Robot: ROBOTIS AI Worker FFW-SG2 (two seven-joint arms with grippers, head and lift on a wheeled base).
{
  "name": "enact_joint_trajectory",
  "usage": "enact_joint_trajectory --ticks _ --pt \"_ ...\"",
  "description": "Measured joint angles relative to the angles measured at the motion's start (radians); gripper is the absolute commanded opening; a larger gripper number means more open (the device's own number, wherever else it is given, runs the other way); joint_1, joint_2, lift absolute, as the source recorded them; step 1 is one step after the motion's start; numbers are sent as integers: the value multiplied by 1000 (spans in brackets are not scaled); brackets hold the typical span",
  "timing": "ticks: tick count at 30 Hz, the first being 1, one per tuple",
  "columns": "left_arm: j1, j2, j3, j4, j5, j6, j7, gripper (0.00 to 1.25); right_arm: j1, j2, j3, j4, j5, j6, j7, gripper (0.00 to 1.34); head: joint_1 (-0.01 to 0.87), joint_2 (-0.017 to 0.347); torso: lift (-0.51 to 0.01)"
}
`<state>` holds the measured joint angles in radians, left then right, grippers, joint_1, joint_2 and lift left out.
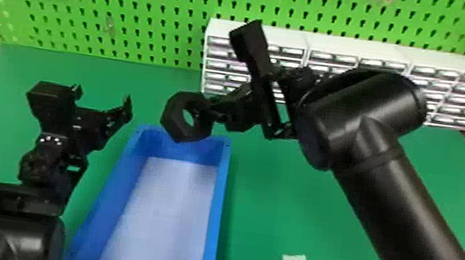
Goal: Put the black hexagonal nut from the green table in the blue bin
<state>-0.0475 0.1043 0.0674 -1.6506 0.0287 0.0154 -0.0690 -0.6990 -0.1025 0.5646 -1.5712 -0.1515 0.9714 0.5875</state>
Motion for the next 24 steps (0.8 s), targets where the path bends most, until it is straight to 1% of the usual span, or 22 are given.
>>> enact_joint_trajectory --ticks 13,24 --pt "-1 0 1 0 -1 0 0 1005 -32 -19 160 60 -105 -31 -60 262 686 52 -97" --pt "2 0 3 -3 -1 0 0 1005 -37 -26 226 115 -157 -65 -95 264 686 52 -97"
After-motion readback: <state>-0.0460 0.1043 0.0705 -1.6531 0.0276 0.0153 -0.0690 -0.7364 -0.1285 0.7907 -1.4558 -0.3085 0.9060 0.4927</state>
